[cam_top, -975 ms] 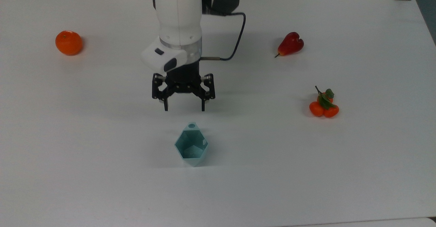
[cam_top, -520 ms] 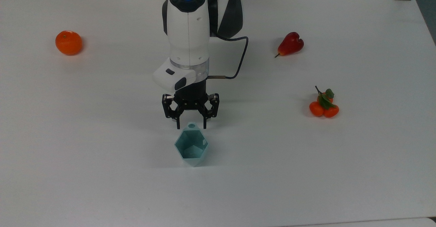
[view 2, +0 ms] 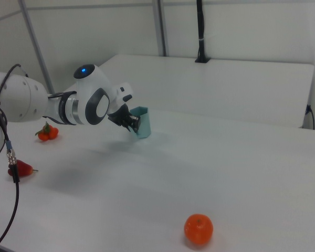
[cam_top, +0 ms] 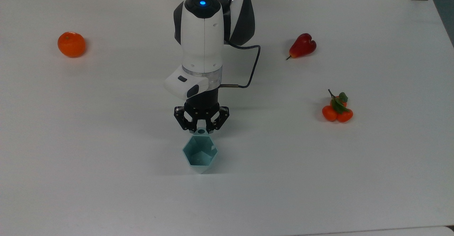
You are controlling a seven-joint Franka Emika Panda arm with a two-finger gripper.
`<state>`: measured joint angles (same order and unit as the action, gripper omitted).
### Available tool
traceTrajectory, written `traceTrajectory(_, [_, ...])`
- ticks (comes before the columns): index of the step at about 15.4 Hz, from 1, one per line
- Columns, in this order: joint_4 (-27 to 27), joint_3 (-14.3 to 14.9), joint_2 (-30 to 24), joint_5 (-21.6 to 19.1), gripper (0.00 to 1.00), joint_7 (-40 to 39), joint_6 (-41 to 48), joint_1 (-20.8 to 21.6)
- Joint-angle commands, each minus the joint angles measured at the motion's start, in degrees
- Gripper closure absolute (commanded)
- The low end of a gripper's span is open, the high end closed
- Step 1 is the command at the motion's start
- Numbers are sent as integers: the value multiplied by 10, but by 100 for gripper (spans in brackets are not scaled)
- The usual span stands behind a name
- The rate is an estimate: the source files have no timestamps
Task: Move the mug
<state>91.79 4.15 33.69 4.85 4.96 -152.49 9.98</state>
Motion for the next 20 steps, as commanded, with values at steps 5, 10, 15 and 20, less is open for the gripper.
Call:
traceTrajectory(5, [21, 7, -48, 10, 91, 23, 4, 7])
traceTrajectory(10, [149, 6, -171, 48, 91, 78, 15, 7])
traceTrajectory(15, [336, 3, -310, 84, 91, 102, 12, 9])
traceTrajectory(20, [412, 2, -340, 87, 91, 107, 13, 10])
